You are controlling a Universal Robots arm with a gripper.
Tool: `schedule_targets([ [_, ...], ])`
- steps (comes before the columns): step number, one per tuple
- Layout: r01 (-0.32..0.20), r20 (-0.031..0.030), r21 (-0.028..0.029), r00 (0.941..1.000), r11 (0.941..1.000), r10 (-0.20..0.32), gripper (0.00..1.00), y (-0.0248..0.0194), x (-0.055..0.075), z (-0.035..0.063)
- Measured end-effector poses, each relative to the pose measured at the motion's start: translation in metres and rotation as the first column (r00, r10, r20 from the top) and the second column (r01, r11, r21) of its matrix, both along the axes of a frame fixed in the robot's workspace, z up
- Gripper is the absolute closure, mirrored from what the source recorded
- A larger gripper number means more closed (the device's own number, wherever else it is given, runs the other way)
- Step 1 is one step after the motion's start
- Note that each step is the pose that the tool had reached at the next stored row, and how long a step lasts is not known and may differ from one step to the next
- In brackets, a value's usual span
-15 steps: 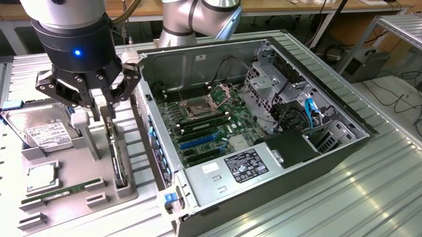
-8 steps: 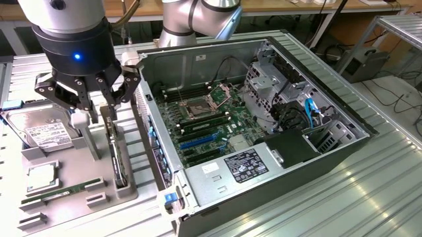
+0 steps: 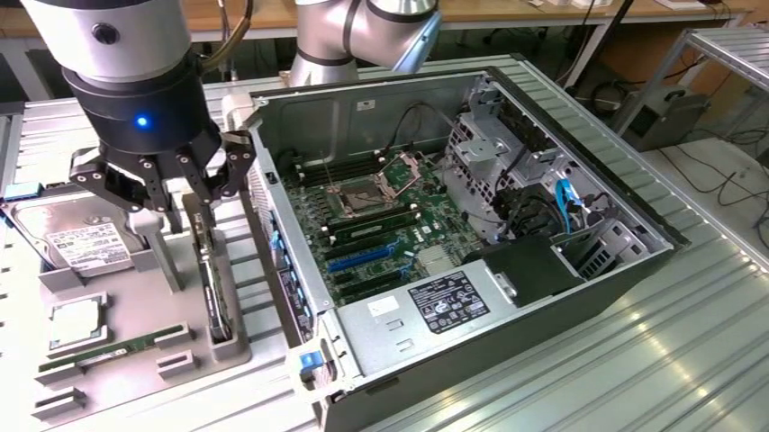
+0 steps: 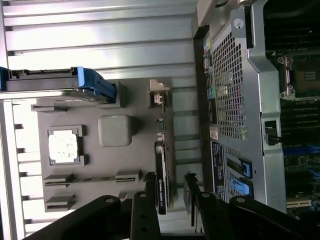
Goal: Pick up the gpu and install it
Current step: 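Pick up the gpu and move the gpu toward the slot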
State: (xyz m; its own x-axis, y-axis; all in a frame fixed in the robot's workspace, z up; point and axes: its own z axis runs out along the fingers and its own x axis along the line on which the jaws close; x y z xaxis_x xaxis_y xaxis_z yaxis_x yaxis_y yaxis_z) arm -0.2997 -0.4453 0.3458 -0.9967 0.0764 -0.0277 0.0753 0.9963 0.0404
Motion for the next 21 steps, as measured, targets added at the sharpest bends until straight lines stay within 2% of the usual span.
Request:
schedule_targets([
  [3,0.000,0.0057,0.0000,1.0000,1.0000,0.000,0.64,0.0000,-0.001,-0.0052],
  [9,0.000,0.0121,0.0000,0.9999,1.0000,0.000,0.64,0.0000,-0.004,-0.0169],
  [21,0.000,0.0126,-0.0001,0.9999,1.0000,0.000,0.64,0.0000,-0.008,-0.0416],
])
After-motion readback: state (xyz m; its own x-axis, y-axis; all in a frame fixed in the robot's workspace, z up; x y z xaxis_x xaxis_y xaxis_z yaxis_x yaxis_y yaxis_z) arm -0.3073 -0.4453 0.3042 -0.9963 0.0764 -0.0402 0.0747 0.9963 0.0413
